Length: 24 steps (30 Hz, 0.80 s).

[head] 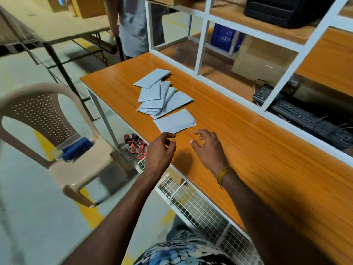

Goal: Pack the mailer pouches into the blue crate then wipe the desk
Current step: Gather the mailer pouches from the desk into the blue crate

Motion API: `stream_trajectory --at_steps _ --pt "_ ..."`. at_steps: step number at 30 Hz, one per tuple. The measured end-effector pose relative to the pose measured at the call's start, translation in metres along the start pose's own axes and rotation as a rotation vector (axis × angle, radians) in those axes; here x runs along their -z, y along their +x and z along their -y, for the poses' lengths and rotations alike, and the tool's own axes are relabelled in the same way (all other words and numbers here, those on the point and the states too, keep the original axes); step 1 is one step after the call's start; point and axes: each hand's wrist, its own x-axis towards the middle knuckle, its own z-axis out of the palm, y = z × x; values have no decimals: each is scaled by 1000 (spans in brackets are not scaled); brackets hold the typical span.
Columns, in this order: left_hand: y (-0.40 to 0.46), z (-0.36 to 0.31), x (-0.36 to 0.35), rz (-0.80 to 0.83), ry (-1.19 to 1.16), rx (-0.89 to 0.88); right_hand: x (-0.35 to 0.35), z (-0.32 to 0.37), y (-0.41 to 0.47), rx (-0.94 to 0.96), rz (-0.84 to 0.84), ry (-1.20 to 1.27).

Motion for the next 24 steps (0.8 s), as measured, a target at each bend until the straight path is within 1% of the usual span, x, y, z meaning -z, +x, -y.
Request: stream_trajectory --at_steps 8,12,16,20,24 --pt "89 29 -17 28 120 25 -38 -2 96 11 91 11" --pt "132 37 -27 37 212 26 -56 -9 139 -19 161 -7" --pt "167 45 -35 36 250 39 -75 -18 175 -31 172 -4" --pt "194 57 -37 10 313 52 -89 -20 203 -29 164 -19" --pt "223 58 -30 -60 352 72 -99 -17 226 -6 182 -29"
